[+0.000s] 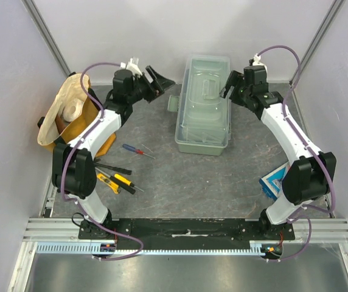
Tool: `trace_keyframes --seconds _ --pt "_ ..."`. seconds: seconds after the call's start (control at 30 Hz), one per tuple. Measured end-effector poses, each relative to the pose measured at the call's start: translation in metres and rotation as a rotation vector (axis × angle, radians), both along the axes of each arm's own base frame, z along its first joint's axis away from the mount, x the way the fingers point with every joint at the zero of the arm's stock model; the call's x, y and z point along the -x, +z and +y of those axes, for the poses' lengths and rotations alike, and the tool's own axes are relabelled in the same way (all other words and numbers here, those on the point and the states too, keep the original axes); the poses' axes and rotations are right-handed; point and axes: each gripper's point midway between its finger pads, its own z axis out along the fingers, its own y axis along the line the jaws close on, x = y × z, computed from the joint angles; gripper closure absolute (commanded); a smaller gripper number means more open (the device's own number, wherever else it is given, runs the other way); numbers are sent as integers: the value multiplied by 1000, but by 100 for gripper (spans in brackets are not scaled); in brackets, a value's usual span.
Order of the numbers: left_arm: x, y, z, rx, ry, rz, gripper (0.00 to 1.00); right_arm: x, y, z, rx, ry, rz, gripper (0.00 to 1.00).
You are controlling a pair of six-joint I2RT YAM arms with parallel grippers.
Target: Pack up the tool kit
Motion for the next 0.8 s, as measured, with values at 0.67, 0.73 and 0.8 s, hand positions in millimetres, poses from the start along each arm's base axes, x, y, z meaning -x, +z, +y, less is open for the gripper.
trace_keyframes --seconds 0.67,0.73,0.8 --pt "-11 31 -143 -21 -337 -42 36 -52 -19 -2 -179 75 -11 63" --pt "-11 22 -151 -30 -337 -16 36 -53 -18 2 -188 104 -27 64" --pt "-12 16 -157 -39 -328 6 37 -53 -19 7 -197 133 -45 64"
